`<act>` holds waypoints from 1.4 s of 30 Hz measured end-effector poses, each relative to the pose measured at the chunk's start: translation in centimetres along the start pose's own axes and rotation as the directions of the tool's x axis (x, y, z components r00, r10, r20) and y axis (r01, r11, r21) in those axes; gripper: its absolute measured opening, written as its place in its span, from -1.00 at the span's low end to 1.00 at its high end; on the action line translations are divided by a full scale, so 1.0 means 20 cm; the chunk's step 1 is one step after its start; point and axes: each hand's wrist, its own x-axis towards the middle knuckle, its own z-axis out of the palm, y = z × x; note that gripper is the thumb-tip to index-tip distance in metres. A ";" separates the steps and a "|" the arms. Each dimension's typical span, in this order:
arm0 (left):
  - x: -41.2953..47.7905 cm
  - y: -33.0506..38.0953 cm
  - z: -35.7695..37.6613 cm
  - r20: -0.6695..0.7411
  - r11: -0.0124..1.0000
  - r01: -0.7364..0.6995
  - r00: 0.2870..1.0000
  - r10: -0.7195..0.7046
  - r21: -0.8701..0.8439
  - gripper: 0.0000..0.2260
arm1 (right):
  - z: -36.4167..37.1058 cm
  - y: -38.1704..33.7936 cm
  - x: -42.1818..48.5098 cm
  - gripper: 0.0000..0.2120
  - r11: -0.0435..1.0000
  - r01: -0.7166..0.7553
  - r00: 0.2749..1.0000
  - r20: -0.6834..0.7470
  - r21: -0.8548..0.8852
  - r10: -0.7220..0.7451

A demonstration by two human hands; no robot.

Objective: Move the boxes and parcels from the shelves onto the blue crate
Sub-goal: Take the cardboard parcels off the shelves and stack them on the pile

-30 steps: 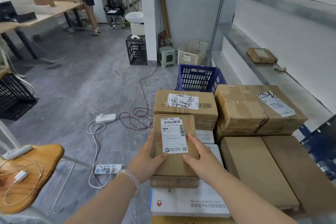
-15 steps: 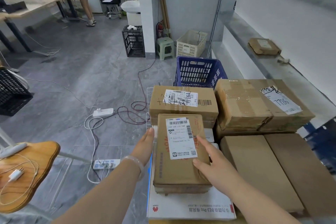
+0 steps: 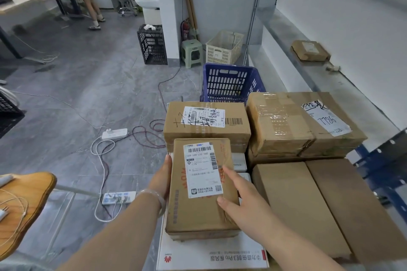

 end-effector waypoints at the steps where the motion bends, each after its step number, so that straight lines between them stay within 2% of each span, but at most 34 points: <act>1: 0.00 -0.01 0.00 -0.001 1.000 0.000 1.000 0.000 -0.013 -0.43 | 0.00 0.00 0.00 -0.35 1.000 0.004 1.000 0.001 -0.004 -0.004; 8: -0.06 -0.02 -0.01 -0.036 1.000 0.025 0.999 -0.025 -0.002 -0.37 | -0.01 0.01 0.01 -0.35 1.000 0.023 0.999 0.025 -0.012 -0.023; 15: -0.15 -0.08 -0.07 -0.006 0.993 -0.106 0.994 0.106 0.042 -0.43 | 0.00 0.00 0.03 -0.34 0.998 0.056 0.997 0.051 -0.007 -0.055; 17: -0.16 -0.10 -0.09 0.007 0.991 -0.123 0.992 0.123 0.054 -0.38 | -0.01 0.00 0.04 -0.36 0.999 0.044 0.998 0.052 0.011 -0.044; 21: -0.13 -0.12 -0.13 0.053 0.979 -0.184 0.982 0.180 0.086 -0.24 | -0.07 0.02 0.11 -0.49 0.998 0.040 0.993 -0.113 -0.038 -0.044; 23: -0.17 -0.09 -0.12 0.107 0.969 -0.231 0.969 0.222 0.086 -0.25 | -0.11 0.04 0.19 -0.52 0.980 -0.005 0.990 -0.142 -0.200 -0.024; 26: -0.20 -0.07 -0.09 0.167 0.940 -0.312 0.943 0.289 0.136 -0.44 | -0.13 0.08 0.33 -0.44 0.827 -0.090 0.996 -0.030 -0.555 0.088; 29: -0.20 -0.07 -0.08 0.193 0.932 -0.340 0.930 0.312 0.129 -0.44 | -0.12 0.10 0.42 -0.42 0.656 -0.028 0.994 0.050 -0.755 0.099; 32: -0.19 -0.06 -0.07 0.184 0.933 -0.341 0.930 0.318 0.113 -0.47 | -0.11 0.08 0.45 -0.44 0.536 0.067 0.993 0.108 -0.842 0.047; 35: -0.20 -0.04 -0.06 0.158 0.931 -0.343 0.933 0.323 0.122 -0.50 | -0.10 0.08 0.47 -0.41 0.418 0.073 0.981 0.141 -0.906 0.134; 42: -0.21 -0.01 -0.06 0.126 0.925 -0.357 0.931 0.342 0.130 -0.50 | -0.09 0.13 0.48 -0.41 0.357 0.078 0.972 0.151 -0.931 0.182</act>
